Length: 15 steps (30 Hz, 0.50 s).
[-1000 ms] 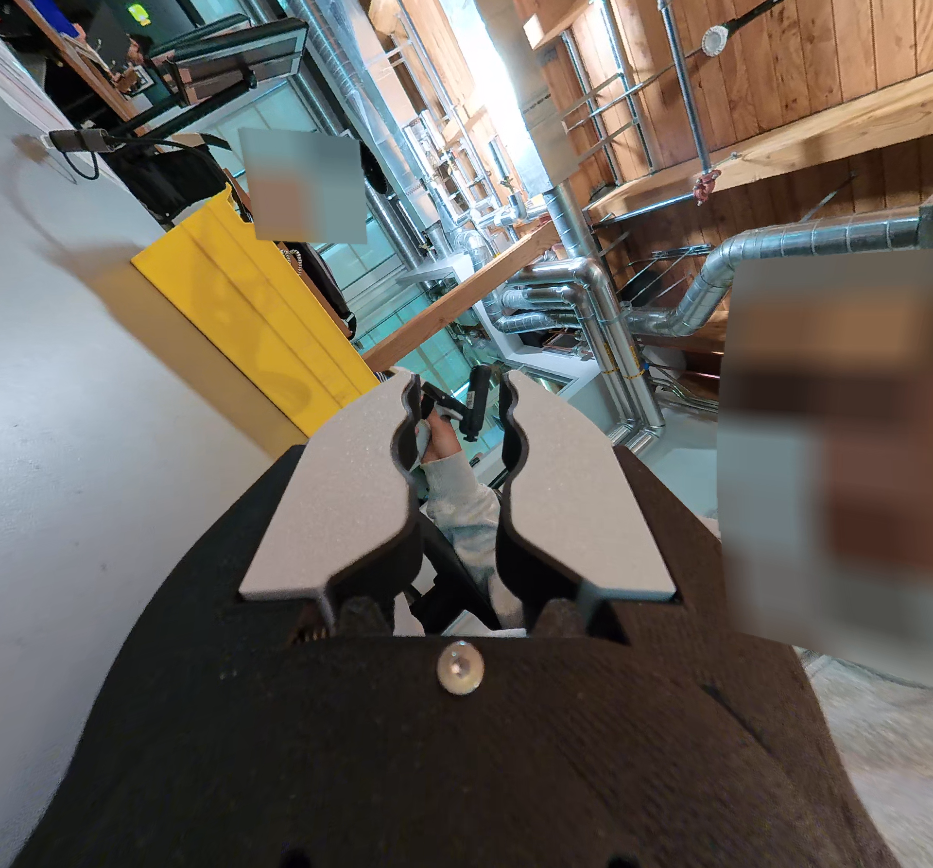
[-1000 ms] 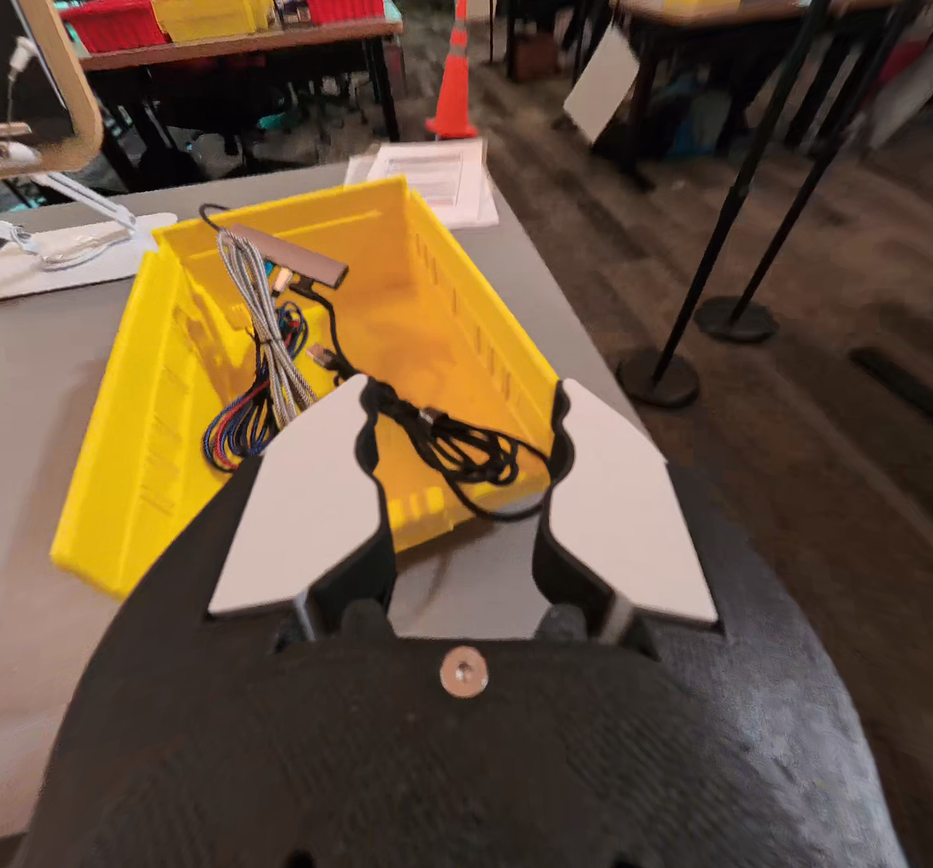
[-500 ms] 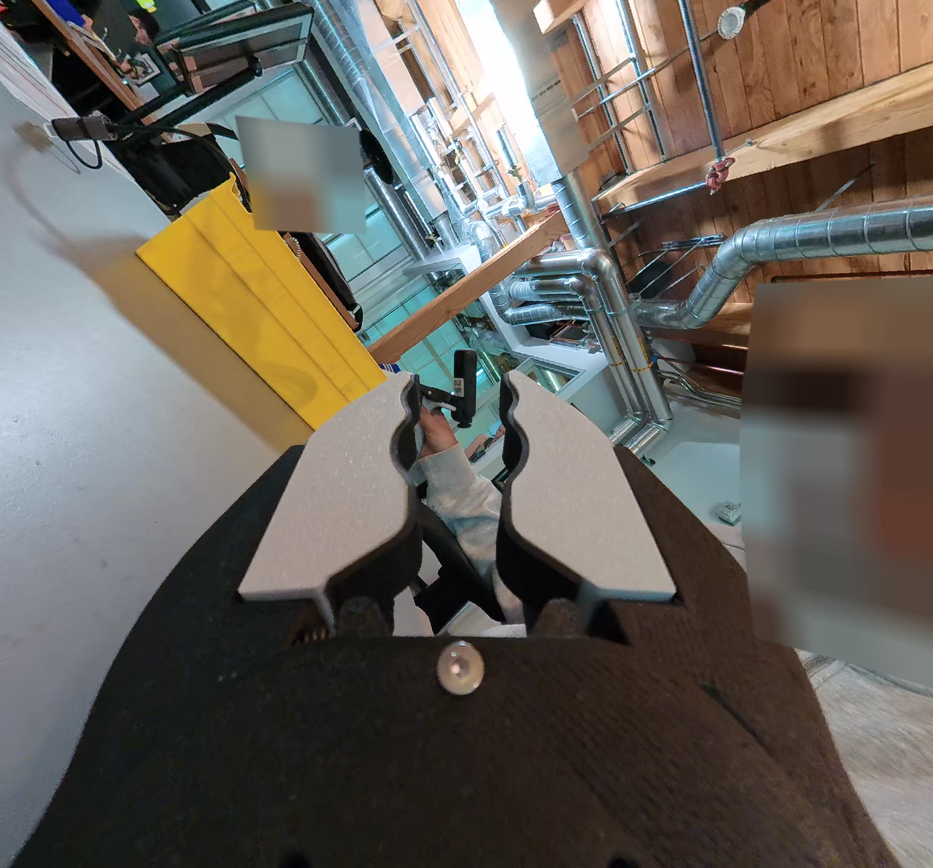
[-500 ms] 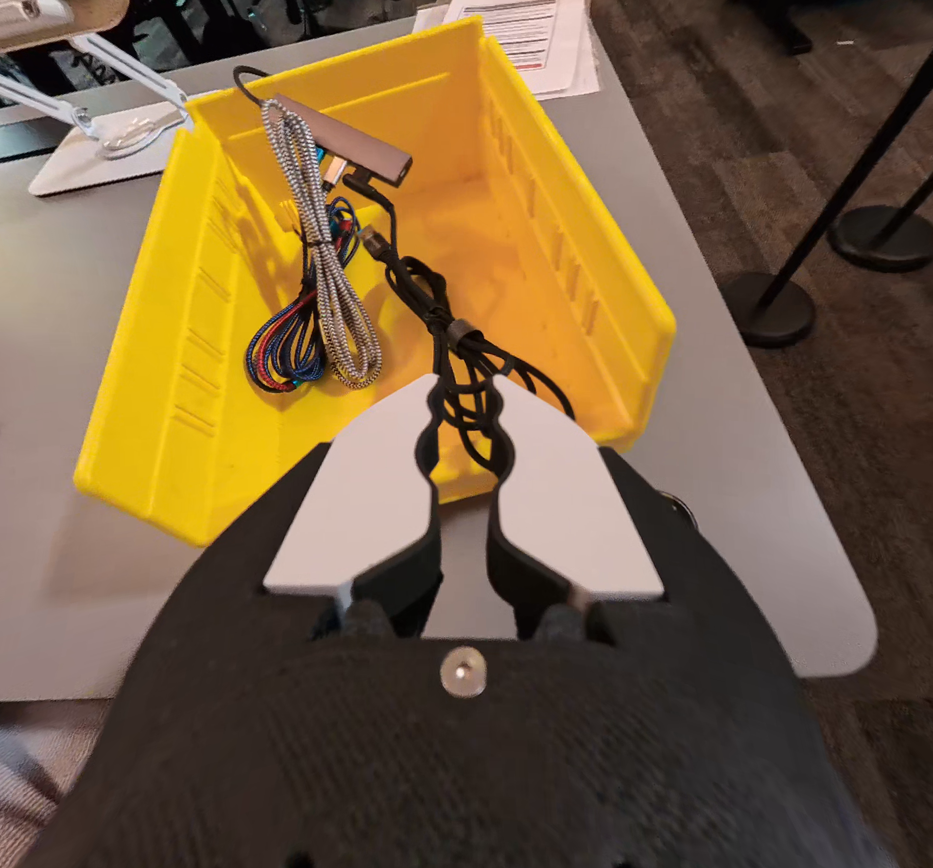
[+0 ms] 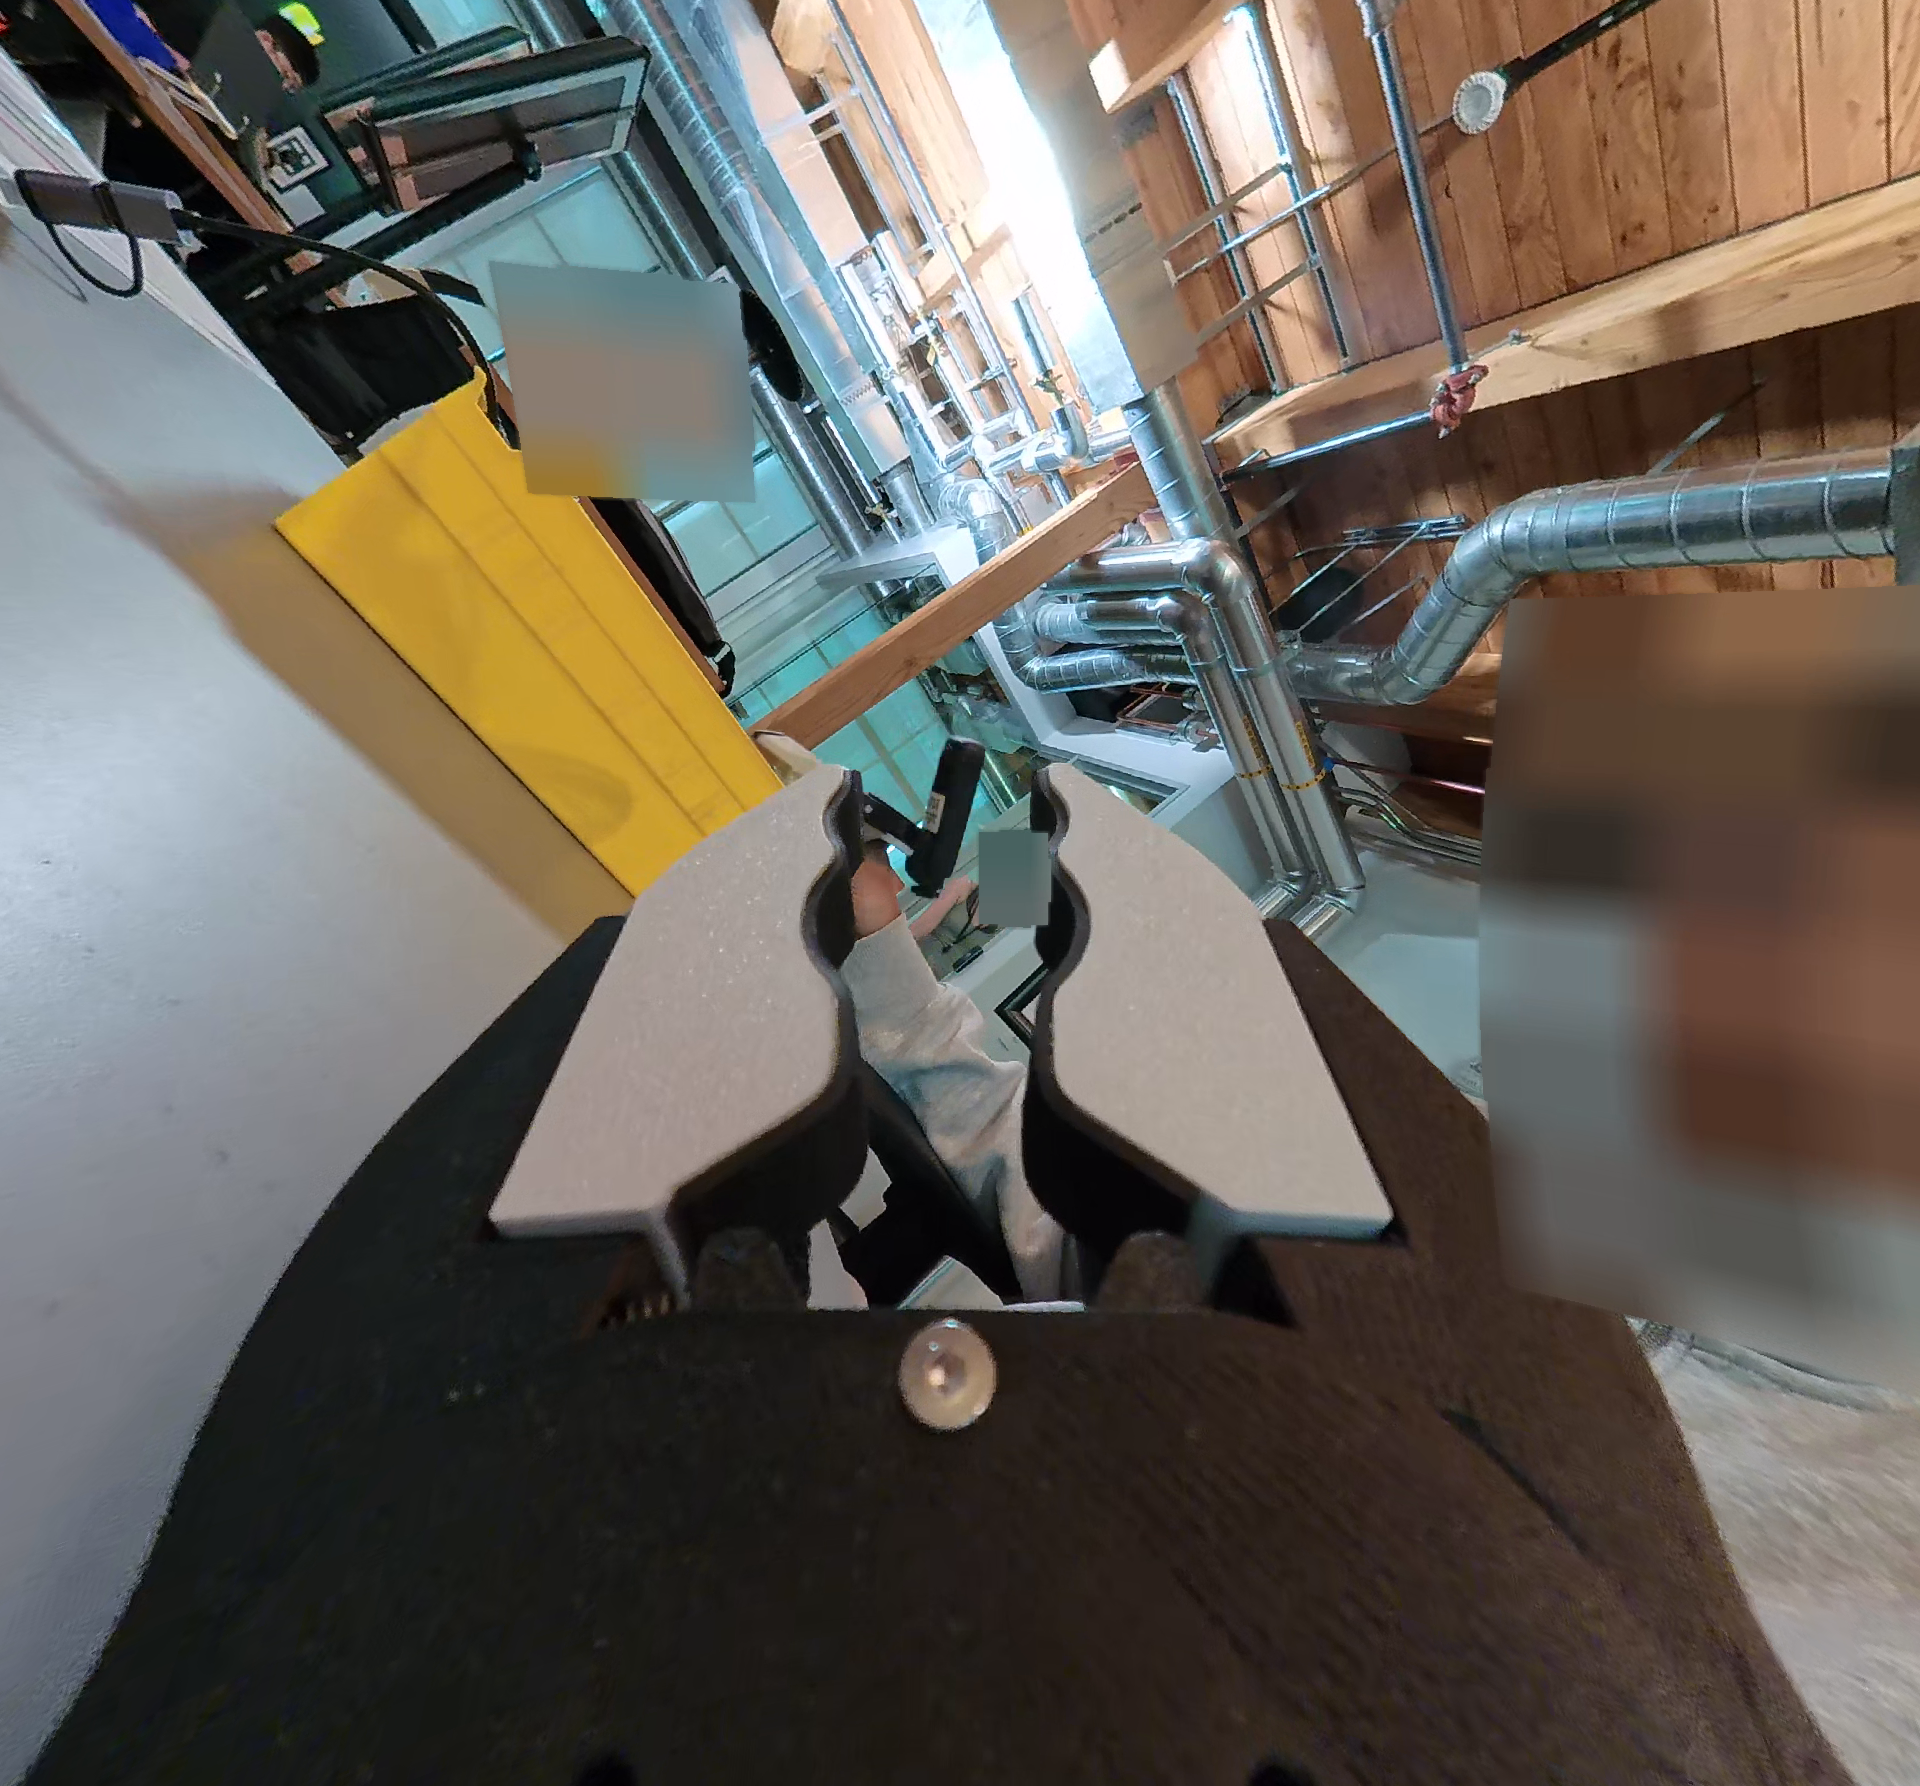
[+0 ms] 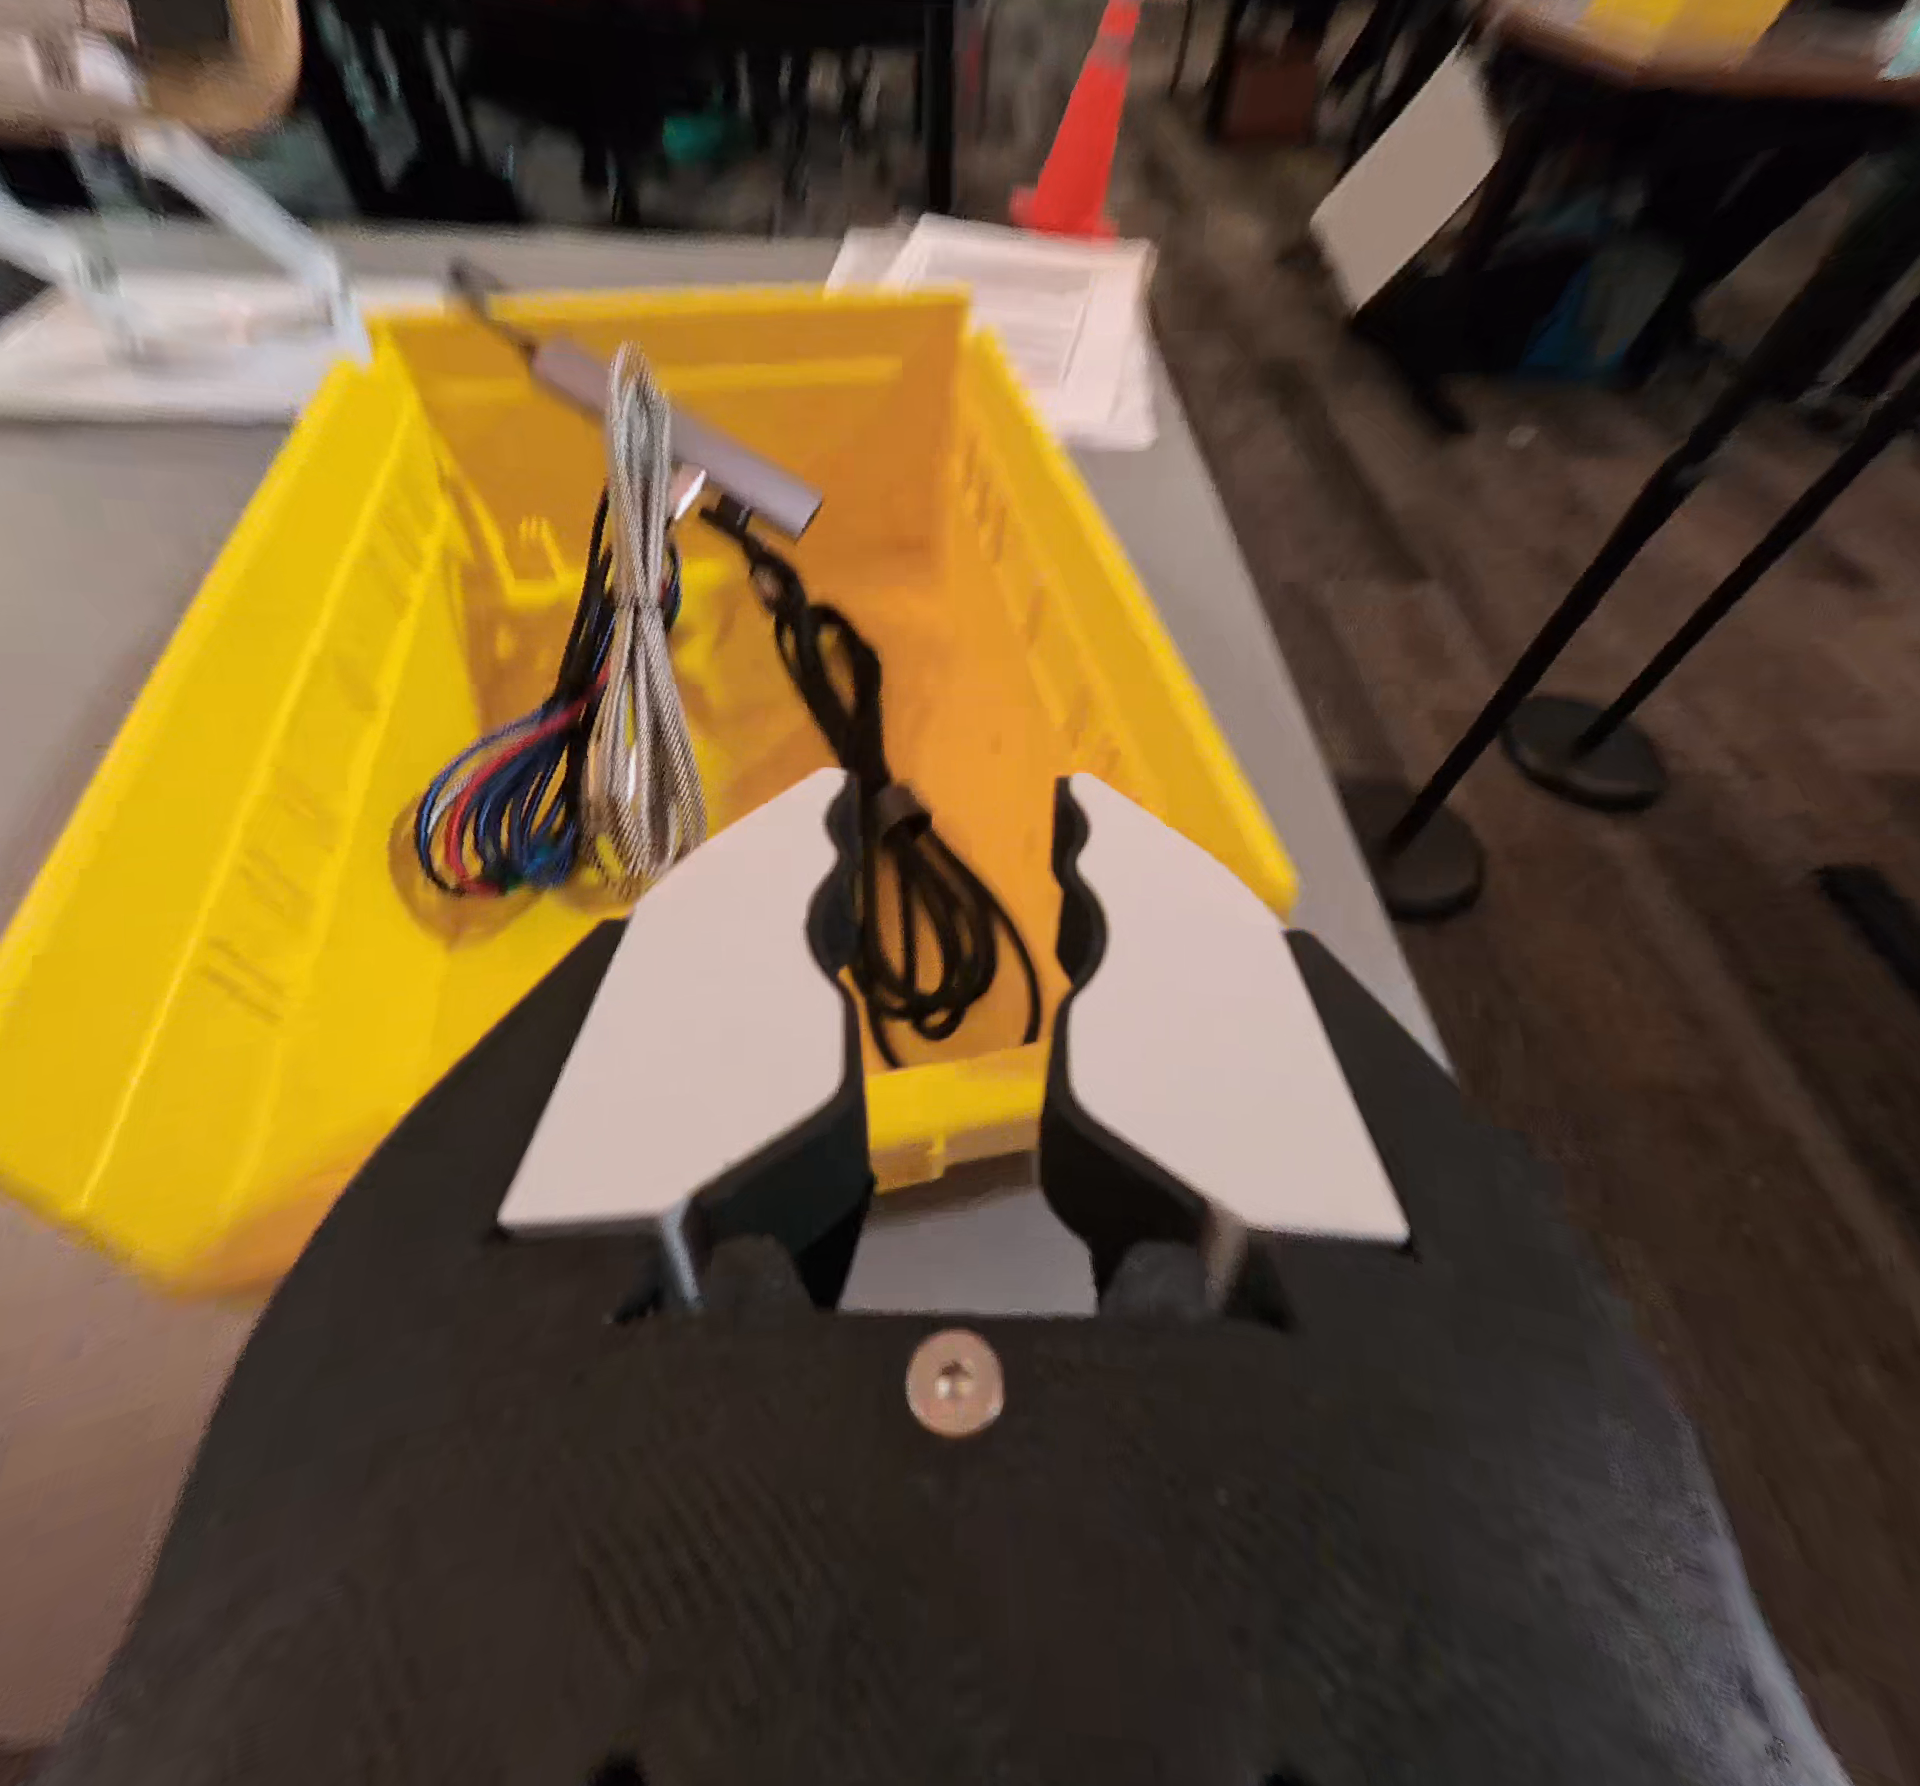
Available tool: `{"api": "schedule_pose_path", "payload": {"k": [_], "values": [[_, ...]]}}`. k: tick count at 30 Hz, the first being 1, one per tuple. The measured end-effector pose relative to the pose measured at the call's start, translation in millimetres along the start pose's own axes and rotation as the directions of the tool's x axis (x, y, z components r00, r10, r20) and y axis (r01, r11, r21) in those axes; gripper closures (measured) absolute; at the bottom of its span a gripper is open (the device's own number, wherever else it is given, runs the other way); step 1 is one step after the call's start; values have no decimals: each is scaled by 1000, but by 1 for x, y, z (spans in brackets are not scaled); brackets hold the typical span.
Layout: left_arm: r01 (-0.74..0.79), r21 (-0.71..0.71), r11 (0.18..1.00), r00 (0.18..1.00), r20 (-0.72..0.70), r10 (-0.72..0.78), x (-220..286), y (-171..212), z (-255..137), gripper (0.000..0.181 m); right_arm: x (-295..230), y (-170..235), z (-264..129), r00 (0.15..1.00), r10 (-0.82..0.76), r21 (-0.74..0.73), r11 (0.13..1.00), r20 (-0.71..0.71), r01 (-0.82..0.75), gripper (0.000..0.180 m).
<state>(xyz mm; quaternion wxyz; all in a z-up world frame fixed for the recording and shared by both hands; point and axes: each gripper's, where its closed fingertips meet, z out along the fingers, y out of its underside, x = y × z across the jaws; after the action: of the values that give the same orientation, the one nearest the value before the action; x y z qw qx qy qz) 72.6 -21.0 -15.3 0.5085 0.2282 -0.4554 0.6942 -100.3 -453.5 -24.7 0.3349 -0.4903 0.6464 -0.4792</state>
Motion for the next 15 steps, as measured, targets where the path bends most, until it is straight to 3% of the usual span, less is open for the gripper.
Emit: {"api": "schedule_pose_path", "payload": {"k": [1,4,7,8,9,11,15], "values": [[0,0,1000,1000,0,0,0,0,0,149,9,-8,-7,999,32,75,997,-25,-30,140],[1,-2,1000,1000,0,-1,0,0,0,149,44,-17,-23,982,151,232,965,-115,-122,126],[2,-9,1000,1000,2,-2,-1,2,1,149,72,-1,-15,959,221,222,958,-175,-181,108],[1,-12,1000,1000,5,-1,-1,2,1,149,74,9,-6,952,254,182,958,-168,-224,111],[0,-14,1000,1000,8,0,-1,2,2,149,77,19,3,934,306,143,949,-183,-282,124],[-6,-19,1000,1000,14,6,-2,3,2,149,72,34,18,917,352,95,936,-190,-340,127],[-20,-37,999,999,31,22,-3,7,3,149,50,32,27,939,321,55,947,-121,-316,158]]}}
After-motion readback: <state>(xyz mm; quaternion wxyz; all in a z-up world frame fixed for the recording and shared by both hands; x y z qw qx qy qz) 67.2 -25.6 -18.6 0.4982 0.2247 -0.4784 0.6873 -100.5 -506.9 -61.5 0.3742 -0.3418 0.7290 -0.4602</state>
